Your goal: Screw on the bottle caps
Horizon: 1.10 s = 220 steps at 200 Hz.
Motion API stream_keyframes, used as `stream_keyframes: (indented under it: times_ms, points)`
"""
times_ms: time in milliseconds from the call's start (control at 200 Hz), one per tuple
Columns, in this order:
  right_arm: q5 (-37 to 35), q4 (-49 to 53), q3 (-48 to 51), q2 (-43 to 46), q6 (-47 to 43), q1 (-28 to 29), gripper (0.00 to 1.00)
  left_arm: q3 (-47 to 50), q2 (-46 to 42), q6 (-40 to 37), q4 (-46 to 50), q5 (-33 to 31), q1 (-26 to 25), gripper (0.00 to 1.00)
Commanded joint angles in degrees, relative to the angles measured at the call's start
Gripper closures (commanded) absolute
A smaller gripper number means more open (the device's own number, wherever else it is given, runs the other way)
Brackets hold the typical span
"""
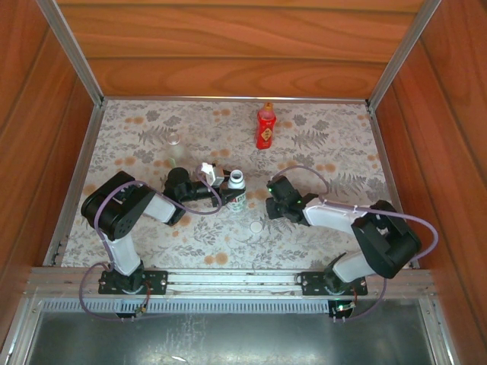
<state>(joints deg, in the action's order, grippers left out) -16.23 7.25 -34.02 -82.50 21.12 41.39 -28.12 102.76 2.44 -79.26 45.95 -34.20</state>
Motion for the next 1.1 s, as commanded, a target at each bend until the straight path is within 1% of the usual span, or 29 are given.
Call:
stream_keyframes:
  times_ms: [0, 185, 285, 545, 690, 824, 1094]
  points:
    - [1.0, 8.0, -3.0, 4.2, -1.1, 0.5, 0.57, -0.3, 0.5, 0.1, -1.9, 1.3, 0.0, 0.42]
    - [4.9, 20.5, -10.1, 8.9, -3.4, 0.5, 0.57, -0.5, 0.9, 0.0, -1.9, 1.4, 0.1, 0.42]
    - [6.6, 27.7, -15.9, 10.4, -4.4, 0.5, 0.57, -0.6, 1.1, 0.1, -1.9, 1.4, 0.0, 0.42]
    - [11.9, 40.7, -31.3, 9.6, -9.8, 0.7, 0.57, -0.7, 1.2, 0.2, -1.9, 1.0, 0.0, 0.42]
    - [12.7, 45.6, -39.8, 7.5, -12.6, 1.8, 0.56, -0.6, 1.1, 0.2, -1.9, 0.9, 0.0, 0.42]
    - [13.9, 48.0, -47.1, 5.1, -14.7, 2.9, 0.56, -0.6, 1.0, 0.1, -1.9, 0.9, 0.0, 0.42]
    - [15.3, 50.6, -57.4, -2.2, -18.4, 5.5, 0.56, -0.7, 1.0, -0.1, -1.9, 1.0, 0.0, 0.42]
